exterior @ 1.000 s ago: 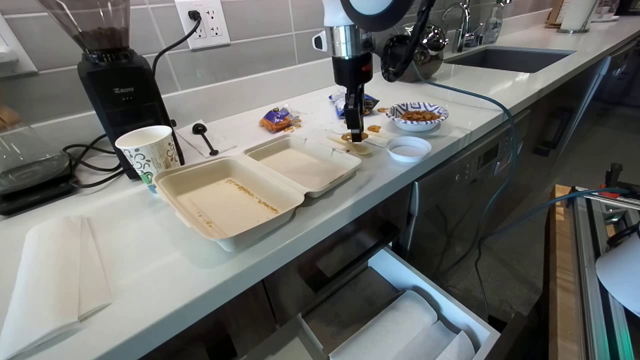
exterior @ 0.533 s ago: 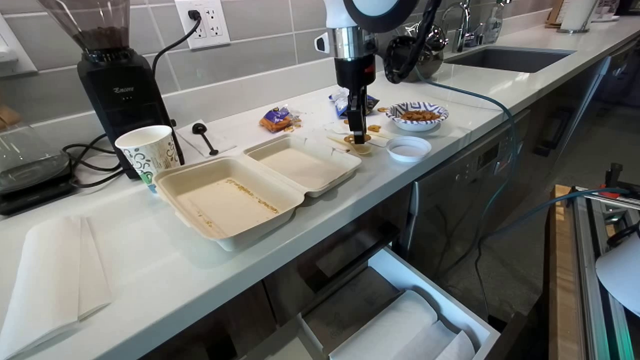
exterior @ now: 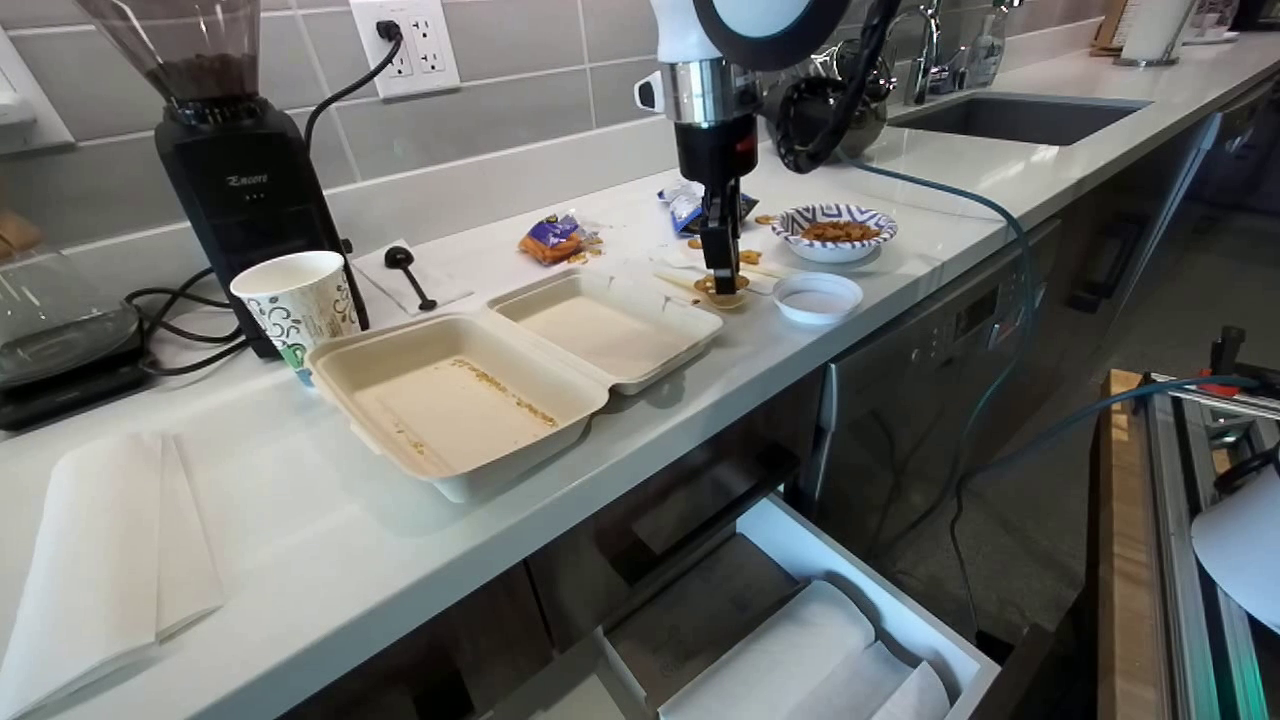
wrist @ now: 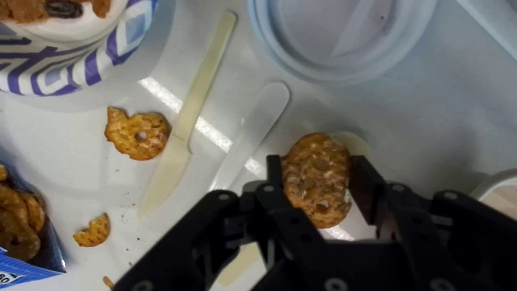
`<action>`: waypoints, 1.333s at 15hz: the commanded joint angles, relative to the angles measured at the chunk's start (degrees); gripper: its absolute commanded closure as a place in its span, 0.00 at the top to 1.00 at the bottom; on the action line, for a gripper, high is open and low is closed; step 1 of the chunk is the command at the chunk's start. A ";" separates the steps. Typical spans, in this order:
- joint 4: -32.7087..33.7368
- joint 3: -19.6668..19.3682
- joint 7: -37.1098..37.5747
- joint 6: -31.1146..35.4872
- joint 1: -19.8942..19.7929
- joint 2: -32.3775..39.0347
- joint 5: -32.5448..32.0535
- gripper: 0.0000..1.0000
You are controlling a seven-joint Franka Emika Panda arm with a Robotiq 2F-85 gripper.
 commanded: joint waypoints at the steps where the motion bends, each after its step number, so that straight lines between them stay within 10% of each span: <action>1: -2.33 -0.38 1.35 2.04 0.57 -1.51 -0.32 0.43; 20: -1.65 -0.29 1.37 1.70 0.92 -0.93 -0.40 0.42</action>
